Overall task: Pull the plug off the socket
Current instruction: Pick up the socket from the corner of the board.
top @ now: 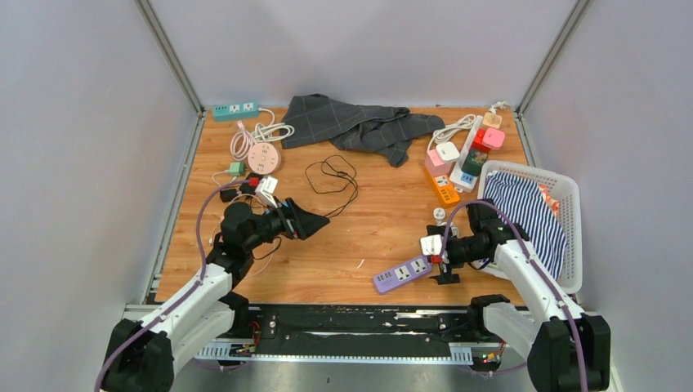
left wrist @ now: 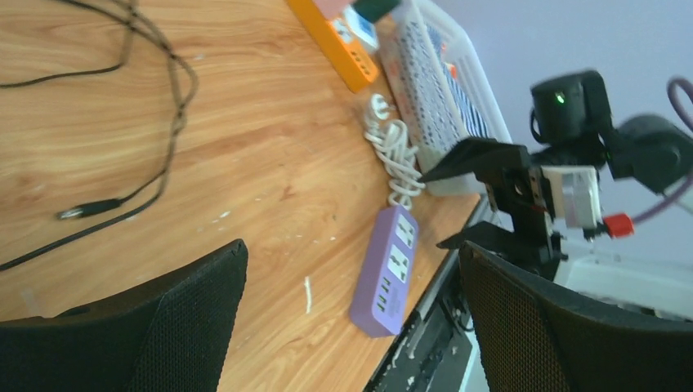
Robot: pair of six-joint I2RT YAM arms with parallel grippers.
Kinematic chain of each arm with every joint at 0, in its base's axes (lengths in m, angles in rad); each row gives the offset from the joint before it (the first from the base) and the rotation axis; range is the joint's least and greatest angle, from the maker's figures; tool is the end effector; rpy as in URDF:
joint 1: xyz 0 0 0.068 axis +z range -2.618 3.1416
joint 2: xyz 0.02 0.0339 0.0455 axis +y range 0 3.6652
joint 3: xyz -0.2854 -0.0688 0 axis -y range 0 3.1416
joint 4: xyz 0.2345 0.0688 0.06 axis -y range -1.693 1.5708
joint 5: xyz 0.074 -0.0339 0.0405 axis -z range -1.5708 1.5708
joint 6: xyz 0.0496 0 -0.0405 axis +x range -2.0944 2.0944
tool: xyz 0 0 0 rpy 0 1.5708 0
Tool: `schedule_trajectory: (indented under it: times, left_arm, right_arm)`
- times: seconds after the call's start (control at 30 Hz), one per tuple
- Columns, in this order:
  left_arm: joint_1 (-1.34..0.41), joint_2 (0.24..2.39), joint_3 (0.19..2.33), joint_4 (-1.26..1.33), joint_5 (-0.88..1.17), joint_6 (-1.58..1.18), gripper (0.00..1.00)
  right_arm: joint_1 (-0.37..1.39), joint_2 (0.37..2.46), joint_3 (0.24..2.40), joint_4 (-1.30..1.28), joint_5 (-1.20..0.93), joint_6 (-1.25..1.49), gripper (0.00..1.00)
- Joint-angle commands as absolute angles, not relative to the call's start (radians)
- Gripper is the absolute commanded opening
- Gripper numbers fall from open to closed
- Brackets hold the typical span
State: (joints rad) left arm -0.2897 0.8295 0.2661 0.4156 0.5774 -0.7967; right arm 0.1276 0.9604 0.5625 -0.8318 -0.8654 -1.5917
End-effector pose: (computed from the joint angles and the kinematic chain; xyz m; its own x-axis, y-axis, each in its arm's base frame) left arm 0.1570 -0.0750 0.2325 -0.6398 -0.4345 -0.6340 0.4281 0.4836 -0.7635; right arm 0.1255 0.0542 0.2118 0.3546 -0.6080 -0.7103 -0.9275 -0.1327 -0.3494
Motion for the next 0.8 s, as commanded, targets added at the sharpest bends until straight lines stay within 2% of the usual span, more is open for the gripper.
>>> schedule_trajectory:
  times: [0.0, 0.17, 0.4, 0.63, 0.77]
  left_arm:
    - [-0.444, 0.821, 0.323, 0.426, 0.499, -0.690, 1.00]
    - [-0.641, 0.831, 0.352, 0.440, 0.403, -0.557, 1.00]
    - [-0.966, 0.852, 0.344, 0.537, 0.124, -0.304, 1.00]
    - [-1.105, 0.993, 0.231, 0.968, 0.007, -0.142, 1.00]
    - [-1.140, 1.145, 0.281, 0.992, 0.036, -0.128, 1.00]
  right_arm:
    - [0.108, 0.960, 0.570, -0.865, -0.901, -1.568, 0.97]
    - [0.104, 0.964, 0.596, -0.864, -0.916, -1.505, 0.97]
    - [0.100, 0.986, 0.643, -0.848, -0.916, -1.363, 0.96]
    - [0.095, 0.966, 0.655, -0.847, -0.902, -1.354, 0.96]
    - [0.092, 0.965, 0.658, -0.837, -0.891, -1.336, 0.97]
